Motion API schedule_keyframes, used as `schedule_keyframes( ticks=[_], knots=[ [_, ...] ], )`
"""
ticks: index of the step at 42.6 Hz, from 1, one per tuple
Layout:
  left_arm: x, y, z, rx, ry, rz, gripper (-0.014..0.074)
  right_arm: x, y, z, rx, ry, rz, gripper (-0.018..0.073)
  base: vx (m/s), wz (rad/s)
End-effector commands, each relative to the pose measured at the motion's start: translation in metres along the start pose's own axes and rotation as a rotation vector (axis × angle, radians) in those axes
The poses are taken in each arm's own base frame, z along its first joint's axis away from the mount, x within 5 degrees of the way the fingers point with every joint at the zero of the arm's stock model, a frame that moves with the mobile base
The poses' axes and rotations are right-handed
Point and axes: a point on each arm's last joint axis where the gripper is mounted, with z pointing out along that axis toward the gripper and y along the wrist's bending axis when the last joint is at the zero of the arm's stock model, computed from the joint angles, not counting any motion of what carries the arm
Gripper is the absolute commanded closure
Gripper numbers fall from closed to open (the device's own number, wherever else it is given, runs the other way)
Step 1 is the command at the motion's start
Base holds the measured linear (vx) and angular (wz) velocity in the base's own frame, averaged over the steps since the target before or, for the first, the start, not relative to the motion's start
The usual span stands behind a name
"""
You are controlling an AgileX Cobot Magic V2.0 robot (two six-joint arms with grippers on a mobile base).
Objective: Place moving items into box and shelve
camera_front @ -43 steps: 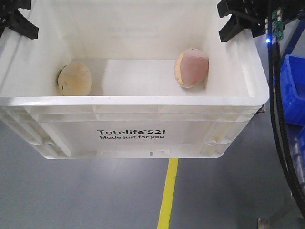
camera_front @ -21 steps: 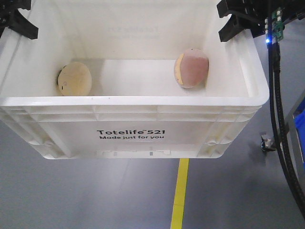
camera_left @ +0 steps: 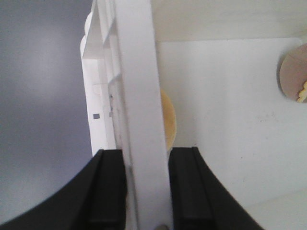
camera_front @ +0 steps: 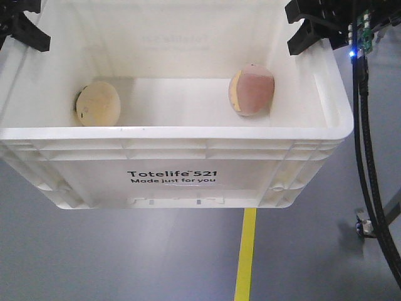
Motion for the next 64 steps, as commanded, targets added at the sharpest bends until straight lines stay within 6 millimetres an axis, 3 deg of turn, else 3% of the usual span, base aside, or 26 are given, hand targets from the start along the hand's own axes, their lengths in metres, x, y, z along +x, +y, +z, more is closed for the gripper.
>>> schedule_keyframes(
  ticks=[1, 64],
  knots=[
    [-0.0086, -0.0282, -0.0292, 0.168, -0.179, -0.012, 0.0601, -0.0059, 0.0283, -0.0342, -0.172, -0.168, -0.020, 0.0562, 0.53, -0.04],
    [-0.0086, -0.0283, -0.0292, 0.169, -0.179, -0.012, 0.0601, -0.0062, 0.0283, -0.0343, -0.172, -0.171, -0.019, 0.0562, 0.53, -0.20]
  ],
)
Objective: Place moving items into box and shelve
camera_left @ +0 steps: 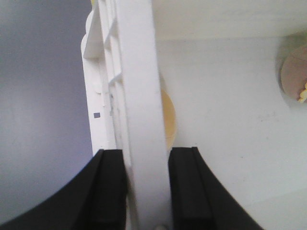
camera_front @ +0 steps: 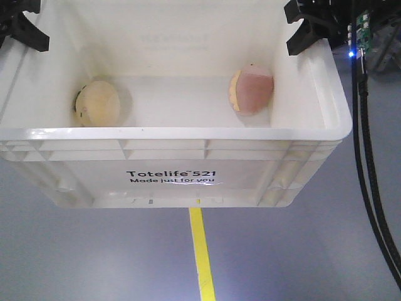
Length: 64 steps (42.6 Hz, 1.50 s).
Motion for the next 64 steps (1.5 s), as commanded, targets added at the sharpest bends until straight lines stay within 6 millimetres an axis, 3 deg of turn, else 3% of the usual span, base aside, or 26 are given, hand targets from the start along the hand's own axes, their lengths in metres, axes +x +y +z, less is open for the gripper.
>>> schedule_keyframes(
  ticks=[1, 64],
  knots=[
    [-0.0086, -0.0285, -0.0294, 0.173, -0.180, -0.013, 0.0601, -0.0061, 0.0280, -0.0341, -0.166, -0.170, -0.021, 0.0562, 0.47, -0.44],
    [-0.0087, -0.0284, -0.0293, 0.171, -0.180, -0.013, 0.0601, -0.0058, 0.0280, -0.0341, -0.167, -0.167, -0.022, 0.0562, 0.42, -0.51]
  ],
)
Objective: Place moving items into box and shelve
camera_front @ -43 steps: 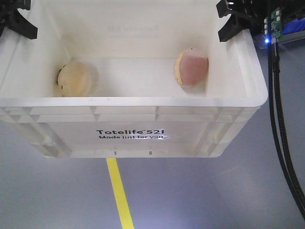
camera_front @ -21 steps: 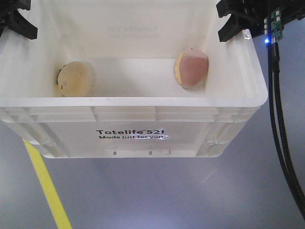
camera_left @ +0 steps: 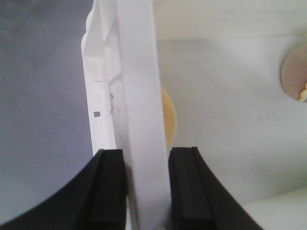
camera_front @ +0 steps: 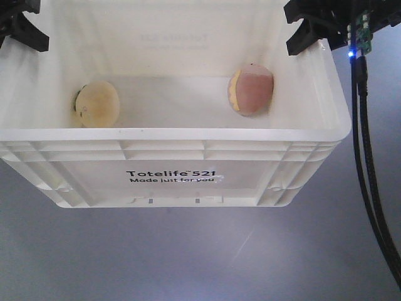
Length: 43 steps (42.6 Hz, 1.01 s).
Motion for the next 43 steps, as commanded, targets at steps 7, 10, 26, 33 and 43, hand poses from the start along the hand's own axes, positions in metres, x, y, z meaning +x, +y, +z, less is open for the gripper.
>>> schedule_keyframes(
  ticks=[7, 10, 26, 33, 43],
  knots=[
    [-0.0086, -0.0285, -0.0294, 0.173, -0.179, -0.014, 0.0601, -0.0058, 0.0280, -0.0341, -0.166, -0.167, -0.022, 0.0562, 0.38, -0.58],
    [-0.0086, -0.0285, -0.0294, 0.173, -0.179, -0.014, 0.0601, -0.0058, 0.0280, -0.0341, -0.166, -0.167, -0.022, 0.0562, 0.37, -0.58],
    [-0.0086, -0.0285, -0.0294, 0.173, -0.179, -0.014, 0.0601, -0.0059, 0.0280, -0.0341, -0.166, -0.168, -0.022, 0.0562, 0.37, -0.57],
    [-0.0087, -0.0285, -0.0294, 0.173, -0.180, -0.014, 0.0601, -0.0059, 0.0280, -0.0341, -0.166, -0.168, -0.022, 0.0562, 0.38, -0.46],
    [-0.0086, -0.0285, -0.0294, 0.173, -0.179, -0.013, 0.0601, -0.0059, 0.0280, -0.0341, -0.166, -0.168, -0.022, 0.0562, 0.39, -0.40]
  ],
)
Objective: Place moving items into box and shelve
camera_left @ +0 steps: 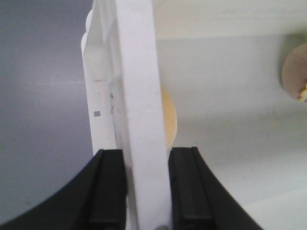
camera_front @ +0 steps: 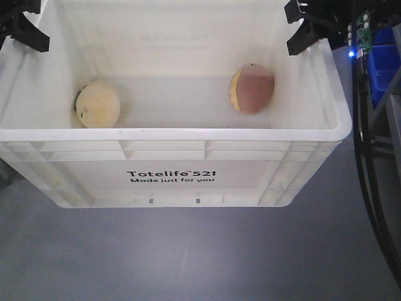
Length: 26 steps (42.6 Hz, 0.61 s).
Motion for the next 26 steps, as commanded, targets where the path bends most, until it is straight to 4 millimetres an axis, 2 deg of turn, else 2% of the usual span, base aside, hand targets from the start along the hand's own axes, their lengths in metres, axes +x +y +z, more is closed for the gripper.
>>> schedule_keyframes(
  ticks=[1, 26],
  knots=[
    [-0.0086, -0.0285, -0.0294, 0.173, -0.179, -0.013, 0.0601, -0.0059, 0.0280, -0.0341, -0.166, -0.167, -0.022, 0.0562, 0.40, -0.38],
    [-0.0087, -0.0285, -0.0294, 0.173, -0.180, -0.014, 0.0601, -0.0058, 0.0280, -0.0340, -0.166, -0.167, -0.022, 0.0561, 0.44, -0.31]
  ],
)
